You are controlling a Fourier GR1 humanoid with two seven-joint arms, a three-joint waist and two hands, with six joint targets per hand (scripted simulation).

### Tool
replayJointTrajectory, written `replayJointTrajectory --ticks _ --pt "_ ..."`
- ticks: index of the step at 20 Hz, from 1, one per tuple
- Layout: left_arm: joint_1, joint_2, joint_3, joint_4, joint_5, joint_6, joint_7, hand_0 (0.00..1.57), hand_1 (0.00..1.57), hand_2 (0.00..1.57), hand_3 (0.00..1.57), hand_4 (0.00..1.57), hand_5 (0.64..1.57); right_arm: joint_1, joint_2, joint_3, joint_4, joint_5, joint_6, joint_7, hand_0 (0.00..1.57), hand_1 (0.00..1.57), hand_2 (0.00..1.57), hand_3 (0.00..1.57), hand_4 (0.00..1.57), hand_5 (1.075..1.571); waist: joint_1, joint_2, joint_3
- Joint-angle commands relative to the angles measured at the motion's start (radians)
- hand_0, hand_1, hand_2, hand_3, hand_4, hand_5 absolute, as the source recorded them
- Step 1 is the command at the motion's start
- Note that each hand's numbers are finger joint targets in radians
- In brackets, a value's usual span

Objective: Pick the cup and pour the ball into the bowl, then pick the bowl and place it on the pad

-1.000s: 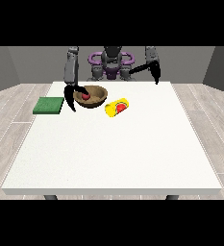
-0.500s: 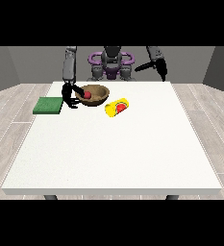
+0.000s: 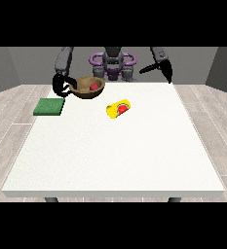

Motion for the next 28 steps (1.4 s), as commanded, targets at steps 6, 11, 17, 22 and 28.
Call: replayJointTrajectory --ticks 6,11,17,22,28 --pt "0.003 -0.059 -0.052 -0.067 -0.029 0.062 -0.014 0.00 0.00 0.00 0.00 0.00 1.569 -0.025 -0.233 -0.153 0.030 -0.118 0.160 0.029 1.57 1.57 1.57 1.57 1.06 1.560 0.027 0.087 0.0021" --pt "-0.002 -0.058 -0.046 -0.034 -0.021 0.065 -0.102 0.00 0.00 0.00 0.00 0.00 1.565 -0.086 -0.291 -0.204 0.044 -0.181 0.218 0.063 1.57 1.57 1.57 1.57 1.07 1.563 0.023 0.161 0.0014" --pt "-0.065 -0.111 -0.096 -0.137 -0.077 0.166 -0.113 0.00 0.00 0.00 0.00 0.00 1.565 -0.059 -0.369 -0.267 0.139 -0.204 0.316 -0.114 1.57 1.57 1.57 1.44 1.02 1.562 0.044 0.331 0.0036" --pt "-0.126 -0.049 -0.098 -0.237 -0.082 0.129 -0.049 0.00 0.00 0.00 0.00 0.00 1.565 -0.076 -0.434 -0.282 0.200 -0.179 0.339 -0.235 1.57 1.57 1.57 1.19 1.01 1.567 0.065 0.421 0.0037" --pt "-0.110 -0.087 -0.129 -0.368 -0.104 0.171 0.018 0.00 0.00 0.00 0.00 0.00 1.563 -0.124 -0.533 -0.291 0.259 -0.153 0.365 -0.292 1.57 1.57 1.57 0.00 1.04 1.569 0.047 0.489 0.0040"
